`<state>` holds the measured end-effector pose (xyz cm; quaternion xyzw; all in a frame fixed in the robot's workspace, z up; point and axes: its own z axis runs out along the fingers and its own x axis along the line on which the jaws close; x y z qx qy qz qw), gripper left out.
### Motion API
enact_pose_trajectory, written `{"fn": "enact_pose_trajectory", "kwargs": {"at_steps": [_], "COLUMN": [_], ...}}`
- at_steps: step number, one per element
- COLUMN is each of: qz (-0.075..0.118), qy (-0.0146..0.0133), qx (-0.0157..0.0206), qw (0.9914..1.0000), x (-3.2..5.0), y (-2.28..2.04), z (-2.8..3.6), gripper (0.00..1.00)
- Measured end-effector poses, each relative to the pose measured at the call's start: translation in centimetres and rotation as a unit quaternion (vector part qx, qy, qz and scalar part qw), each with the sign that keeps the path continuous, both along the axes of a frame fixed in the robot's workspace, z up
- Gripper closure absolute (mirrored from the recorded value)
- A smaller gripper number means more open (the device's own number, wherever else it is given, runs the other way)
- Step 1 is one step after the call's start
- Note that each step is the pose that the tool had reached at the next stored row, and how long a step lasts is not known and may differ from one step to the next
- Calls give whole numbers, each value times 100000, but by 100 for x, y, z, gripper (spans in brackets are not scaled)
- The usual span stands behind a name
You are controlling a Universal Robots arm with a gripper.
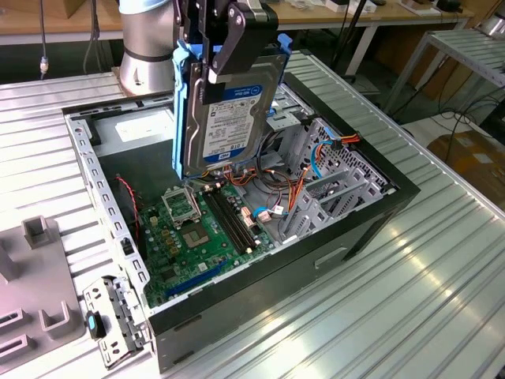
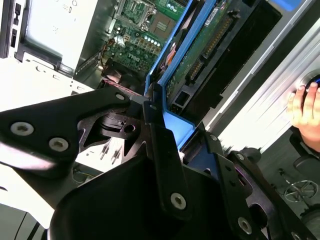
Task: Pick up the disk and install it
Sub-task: 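Insert the disk into the insertion slot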
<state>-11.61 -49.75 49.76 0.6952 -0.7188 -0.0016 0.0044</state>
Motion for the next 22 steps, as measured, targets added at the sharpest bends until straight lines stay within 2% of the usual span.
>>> {"fn": "enact_pose_trajectory", "kwargs": {"at_steps": [12, 19, 20, 21, 22], "qz": [0, 0, 1, 1, -2], "qy": [2, 1, 4, -1, 0], "qx": [-60, -59, -93, -169, -170], "qw": [100000, 100000, 100000, 100000, 100000], "x": [79, 124, 176, 234, 238], "y": [-8, -30, -82, -93, -94], "z": [-3, -5, -7, -8, -8], "gripper": [63, 63, 63, 63, 63]}}
